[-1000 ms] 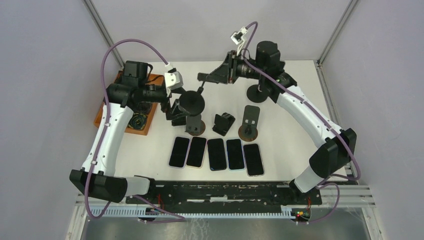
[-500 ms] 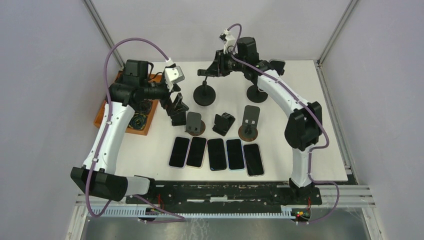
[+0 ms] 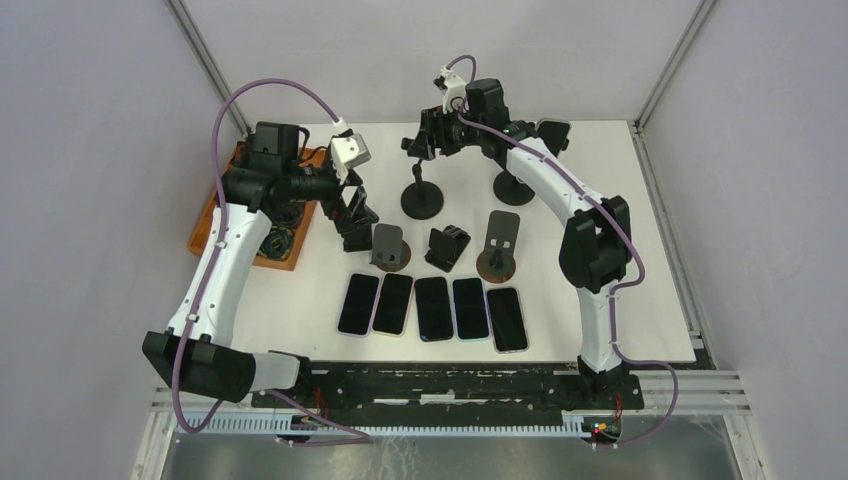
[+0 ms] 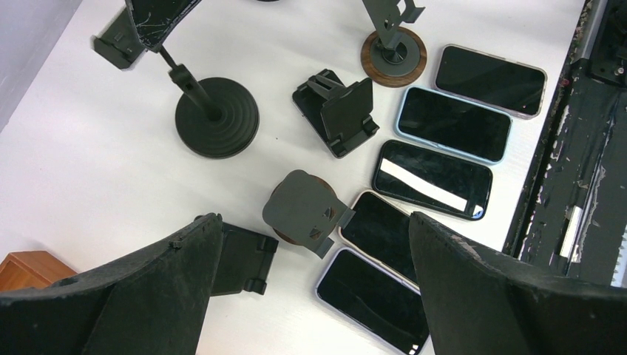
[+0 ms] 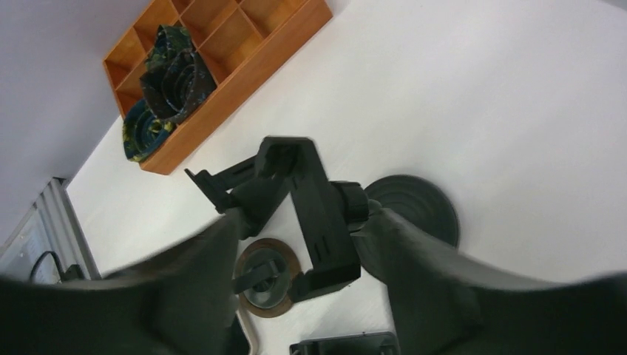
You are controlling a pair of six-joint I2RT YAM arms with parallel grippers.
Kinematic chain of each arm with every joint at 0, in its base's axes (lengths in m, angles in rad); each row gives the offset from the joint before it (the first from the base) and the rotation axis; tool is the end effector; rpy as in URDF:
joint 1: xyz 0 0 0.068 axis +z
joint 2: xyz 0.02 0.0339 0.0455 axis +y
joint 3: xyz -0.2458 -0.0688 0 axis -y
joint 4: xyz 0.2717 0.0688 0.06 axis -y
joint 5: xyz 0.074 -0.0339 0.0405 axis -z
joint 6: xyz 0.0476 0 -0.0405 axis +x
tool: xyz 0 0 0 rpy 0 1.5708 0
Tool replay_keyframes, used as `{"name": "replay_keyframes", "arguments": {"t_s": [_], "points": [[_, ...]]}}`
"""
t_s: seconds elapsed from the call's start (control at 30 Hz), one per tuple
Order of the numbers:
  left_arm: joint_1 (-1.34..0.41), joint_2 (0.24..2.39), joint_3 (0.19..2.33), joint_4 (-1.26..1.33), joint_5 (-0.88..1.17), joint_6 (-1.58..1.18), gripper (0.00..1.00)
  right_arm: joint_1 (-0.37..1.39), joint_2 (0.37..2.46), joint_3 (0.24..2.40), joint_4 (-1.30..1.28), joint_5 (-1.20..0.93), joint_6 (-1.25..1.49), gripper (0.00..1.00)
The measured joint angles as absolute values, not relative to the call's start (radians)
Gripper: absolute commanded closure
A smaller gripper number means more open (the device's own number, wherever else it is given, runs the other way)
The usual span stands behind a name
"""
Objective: Remove the phone from the phone stand
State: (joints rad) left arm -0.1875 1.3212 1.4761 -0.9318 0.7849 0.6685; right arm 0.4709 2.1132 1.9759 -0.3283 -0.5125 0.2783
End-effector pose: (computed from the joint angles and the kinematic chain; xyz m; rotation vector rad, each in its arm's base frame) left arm 0.2838 -0.0881 0.3774 1.2176 1.7805 -0.6421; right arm 0.4594 0.2601 0.2944 -0.5369 2.0470 0.9808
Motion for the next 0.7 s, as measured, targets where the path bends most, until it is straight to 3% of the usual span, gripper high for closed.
{"name": "replay_keyframes", "arguments": {"t_s": [0.03, 0.3, 0.53, 0.7], "points": [[-0.187, 1.321, 1.476, -0.932, 0.785, 0.665, 0.0, 0.471, 2.113, 1.981, -0.331, -0.502, 0.272, 0.02], [-0.187, 1.32, 1.466, -0.936, 0.815, 0.665, 0.0, 0.434, 2.023, 2.042, -0.362, -0.438, 0.221, 0.02], [-0.187, 1.309, 1.46, -0.949, 0.871, 0.667, 0.0, 0.275, 1.681, 1.963, -0.286, -0.439, 0.213, 0.02], [-0.187, 1.309, 1.46, -0.977, 0.875, 0.697, 0.0, 0.117, 1.403, 1.69, -0.174, -0.474, 0.208, 0.02]]}}
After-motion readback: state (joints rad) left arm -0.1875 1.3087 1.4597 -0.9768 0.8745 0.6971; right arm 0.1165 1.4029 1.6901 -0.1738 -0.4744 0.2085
